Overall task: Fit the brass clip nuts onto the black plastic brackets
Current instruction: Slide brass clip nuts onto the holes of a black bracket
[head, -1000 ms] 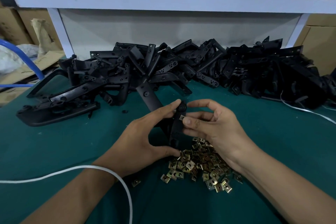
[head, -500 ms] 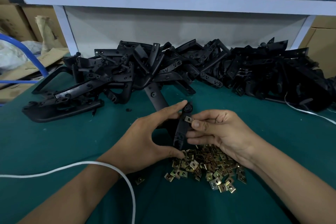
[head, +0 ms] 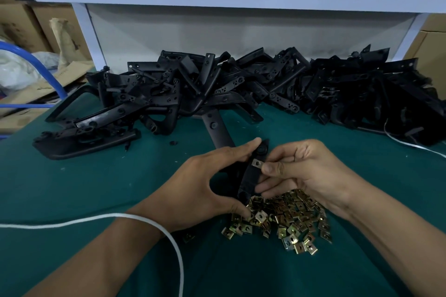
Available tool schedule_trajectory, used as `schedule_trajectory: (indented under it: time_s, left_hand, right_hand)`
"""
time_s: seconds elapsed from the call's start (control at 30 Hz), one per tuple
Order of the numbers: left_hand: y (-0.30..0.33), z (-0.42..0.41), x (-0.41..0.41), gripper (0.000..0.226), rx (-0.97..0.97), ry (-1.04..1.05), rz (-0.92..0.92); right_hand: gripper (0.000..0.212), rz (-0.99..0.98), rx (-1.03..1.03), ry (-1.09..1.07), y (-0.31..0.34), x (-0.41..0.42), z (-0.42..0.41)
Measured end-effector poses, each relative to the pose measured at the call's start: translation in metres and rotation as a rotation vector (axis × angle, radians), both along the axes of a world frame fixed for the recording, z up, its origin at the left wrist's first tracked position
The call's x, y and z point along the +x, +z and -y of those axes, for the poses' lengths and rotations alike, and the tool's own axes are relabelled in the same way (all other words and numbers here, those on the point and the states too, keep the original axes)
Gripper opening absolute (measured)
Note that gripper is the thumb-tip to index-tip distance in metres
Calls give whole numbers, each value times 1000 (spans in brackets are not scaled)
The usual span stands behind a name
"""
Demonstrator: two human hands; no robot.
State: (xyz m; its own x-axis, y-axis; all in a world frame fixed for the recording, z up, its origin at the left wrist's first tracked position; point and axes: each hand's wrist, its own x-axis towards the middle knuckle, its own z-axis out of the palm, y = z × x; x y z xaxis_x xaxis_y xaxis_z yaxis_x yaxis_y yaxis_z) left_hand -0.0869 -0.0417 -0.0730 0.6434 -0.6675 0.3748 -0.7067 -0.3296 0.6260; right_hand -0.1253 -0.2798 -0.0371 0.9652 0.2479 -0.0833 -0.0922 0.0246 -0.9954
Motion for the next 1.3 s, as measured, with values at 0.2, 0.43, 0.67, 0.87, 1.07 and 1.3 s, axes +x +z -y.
schedule_trajectory:
  time_s: [0.2,0.43,0.67,0.87,1.07,1.3]
  left_hand:
    - [-4,6,2,109,-94,101,38]
    - [-9,0,13,110,-117,377,114]
    - [-5,3,15,112,30,446,129]
    - [-7,4,14,113,34,426,140]
    - [-7,2,12,111,11,380,117]
    - [-8,3,10,106,-32,363,191]
  right_hand:
    - [18,102,24,-136,-4,6,-4]
    - [9,535,-867,-210,-12,9,15]
    - [12,400,-1147,23,0,9,11]
    - [18,340,-1130,-4,0,9,5]
    - [12,385,-228,-283,-8,8,7]
    - [24,223,172,-196,-17,-1,-10]
